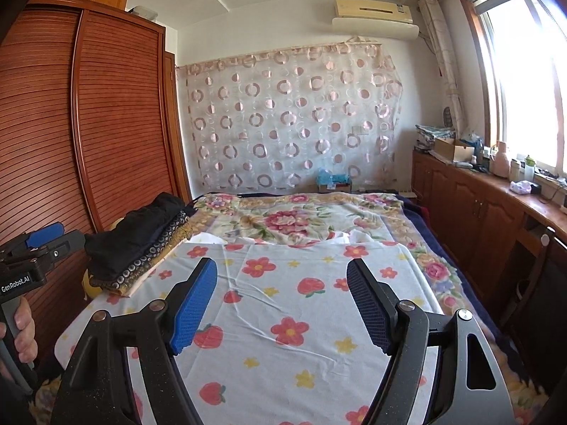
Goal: Fold small clothes
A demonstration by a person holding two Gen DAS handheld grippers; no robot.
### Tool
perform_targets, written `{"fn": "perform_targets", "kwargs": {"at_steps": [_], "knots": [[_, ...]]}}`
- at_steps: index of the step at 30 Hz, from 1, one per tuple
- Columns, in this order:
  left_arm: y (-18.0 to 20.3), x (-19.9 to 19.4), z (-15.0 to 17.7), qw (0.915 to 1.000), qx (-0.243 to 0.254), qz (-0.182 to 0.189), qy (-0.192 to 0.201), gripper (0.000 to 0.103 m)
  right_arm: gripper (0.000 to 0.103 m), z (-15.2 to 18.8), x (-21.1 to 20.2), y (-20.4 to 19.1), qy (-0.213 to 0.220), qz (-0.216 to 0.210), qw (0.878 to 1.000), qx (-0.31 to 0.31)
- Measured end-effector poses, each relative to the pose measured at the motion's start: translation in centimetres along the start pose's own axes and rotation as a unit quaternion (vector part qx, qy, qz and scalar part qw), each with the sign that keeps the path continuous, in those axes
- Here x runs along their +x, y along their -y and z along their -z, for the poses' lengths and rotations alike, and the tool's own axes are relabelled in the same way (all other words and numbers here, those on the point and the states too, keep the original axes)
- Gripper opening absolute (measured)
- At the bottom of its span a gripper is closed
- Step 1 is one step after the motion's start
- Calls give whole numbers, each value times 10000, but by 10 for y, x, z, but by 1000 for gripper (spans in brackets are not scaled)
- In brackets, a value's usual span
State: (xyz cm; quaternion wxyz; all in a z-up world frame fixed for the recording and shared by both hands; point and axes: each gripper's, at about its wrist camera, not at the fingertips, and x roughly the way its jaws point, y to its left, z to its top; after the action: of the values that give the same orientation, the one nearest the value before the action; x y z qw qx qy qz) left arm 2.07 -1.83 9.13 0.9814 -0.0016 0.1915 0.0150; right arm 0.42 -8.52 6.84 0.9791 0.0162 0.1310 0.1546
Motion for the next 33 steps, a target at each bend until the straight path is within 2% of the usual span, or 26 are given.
{"fn": "perform_targets", "kwargs": {"at_steps": [33], "knots": [[-3, -1, 4, 10000, 10, -30, -12, 82, 77, 0, -1, 36, 12, -59, 10000, -30]]}}
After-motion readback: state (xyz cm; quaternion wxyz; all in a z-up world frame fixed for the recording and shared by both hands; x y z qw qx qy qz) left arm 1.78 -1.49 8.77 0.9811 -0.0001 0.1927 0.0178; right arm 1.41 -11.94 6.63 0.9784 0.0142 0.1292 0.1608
